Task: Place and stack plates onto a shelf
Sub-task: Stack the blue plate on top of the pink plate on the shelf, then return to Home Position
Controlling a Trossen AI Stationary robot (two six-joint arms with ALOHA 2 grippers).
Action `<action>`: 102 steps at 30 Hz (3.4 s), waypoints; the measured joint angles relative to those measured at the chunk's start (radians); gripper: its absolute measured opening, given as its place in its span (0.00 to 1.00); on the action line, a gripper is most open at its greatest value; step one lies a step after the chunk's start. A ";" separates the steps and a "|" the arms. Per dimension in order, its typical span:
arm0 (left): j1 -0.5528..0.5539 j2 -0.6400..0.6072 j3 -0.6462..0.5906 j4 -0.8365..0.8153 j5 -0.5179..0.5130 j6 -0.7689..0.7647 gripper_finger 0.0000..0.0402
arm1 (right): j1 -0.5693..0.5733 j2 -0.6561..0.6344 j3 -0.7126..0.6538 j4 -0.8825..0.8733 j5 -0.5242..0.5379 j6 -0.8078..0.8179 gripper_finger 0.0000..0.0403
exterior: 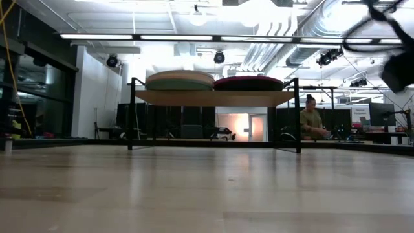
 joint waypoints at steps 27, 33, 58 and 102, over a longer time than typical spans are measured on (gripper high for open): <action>0.000 -0.005 0.000 0.045 -0.044 0.050 0.42 | -0.743 -0.437 0.222 0.256 0.417 -0.279 0.00; 0.000 -0.005 0.000 0.045 -0.044 0.048 0.42 | -1.033 -0.378 0.445 -0.033 0.521 -0.388 0.00; 0.000 -0.005 0.000 0.049 -0.041 0.048 0.42 | -1.321 -0.187 0.497 -0.151 0.172 -0.452 0.05; 0.000 -0.005 0.000 0.044 -0.072 0.048 0.42 | -0.903 -0.617 0.157 0.535 0.175 -0.806 0.37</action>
